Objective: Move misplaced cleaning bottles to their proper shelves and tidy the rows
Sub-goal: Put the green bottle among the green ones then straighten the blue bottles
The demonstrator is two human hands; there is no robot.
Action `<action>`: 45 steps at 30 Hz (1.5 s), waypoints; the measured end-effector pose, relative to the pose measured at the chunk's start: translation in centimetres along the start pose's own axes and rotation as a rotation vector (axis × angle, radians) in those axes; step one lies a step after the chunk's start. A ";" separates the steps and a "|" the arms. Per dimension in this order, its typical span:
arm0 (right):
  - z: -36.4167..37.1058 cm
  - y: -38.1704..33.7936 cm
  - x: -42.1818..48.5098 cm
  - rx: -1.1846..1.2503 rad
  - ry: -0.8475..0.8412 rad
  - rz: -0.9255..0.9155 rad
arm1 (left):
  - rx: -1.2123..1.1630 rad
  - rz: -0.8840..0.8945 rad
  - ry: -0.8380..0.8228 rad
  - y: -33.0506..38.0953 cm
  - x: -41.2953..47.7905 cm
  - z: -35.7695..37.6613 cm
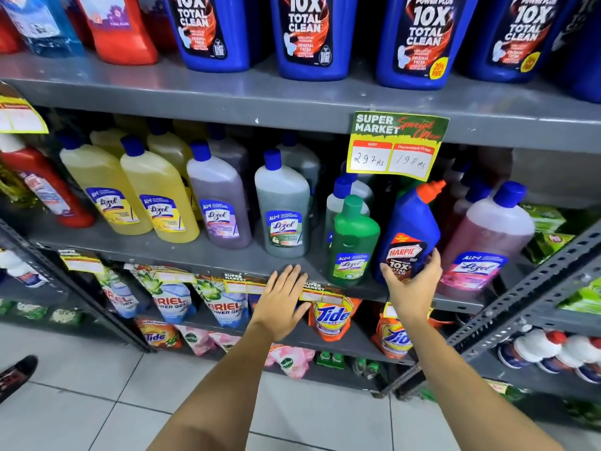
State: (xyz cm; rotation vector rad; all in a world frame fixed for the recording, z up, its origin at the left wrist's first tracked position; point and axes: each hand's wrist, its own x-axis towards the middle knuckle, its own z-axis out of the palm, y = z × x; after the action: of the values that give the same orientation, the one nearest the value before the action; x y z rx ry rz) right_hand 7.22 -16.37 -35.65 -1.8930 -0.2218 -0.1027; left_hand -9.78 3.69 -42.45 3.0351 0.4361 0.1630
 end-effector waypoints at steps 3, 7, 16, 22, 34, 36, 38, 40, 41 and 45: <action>0.4 0.4 1.0 0.055 -0.038 0.081 | 0.006 0.000 0.012 0.0 -0.1 -0.2; 1.1 0.6 2.2 -0.006 -0.051 0.099 | 0.026 0.028 -0.013 -0.3 -0.2 -0.5; -2.5 -1.5 -3.2 0.203 0.119 0.068 | 0.019 0.171 0.037 -0.1 0.1 -5.4; -9.0 -8.0 -4.6 0.470 0.224 -0.068 | -0.116 0.472 0.663 4.9 1.0 -24.6; -18.1 -26.4 6.6 0.273 0.092 -0.506 | 0.056 0.293 0.602 4.6 10.1 -32.5; -17.7 -27.8 8.4 0.229 0.074 -0.507 | 0.040 0.279 0.608 4.5 10.1 -32.6; -17.0 -29.0 9.5 0.168 0.072 -0.479 | 0.023 0.264 0.590 4.5 10.0 -32.6; -16.3 -29.4 10.4 0.102 0.039 -0.431 | 0.014 0.261 0.582 4.5 10.0 -32.6; -15.9 -29.4 10.8 0.073 0.023 -0.410 | 0.010 0.260 0.582 4.5 9.9 -32.5; -15.1 -29.7 11.5 0.000 -0.015 -0.293 | -0.020 0.245 0.605 4.7 9.7 -32.5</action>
State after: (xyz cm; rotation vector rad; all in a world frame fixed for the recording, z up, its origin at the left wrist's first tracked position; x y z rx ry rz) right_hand 13.00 -20.13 -1.11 -1.8512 -0.5085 -0.2860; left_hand -2.95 3.73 -8.89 2.9526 0.0813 1.1008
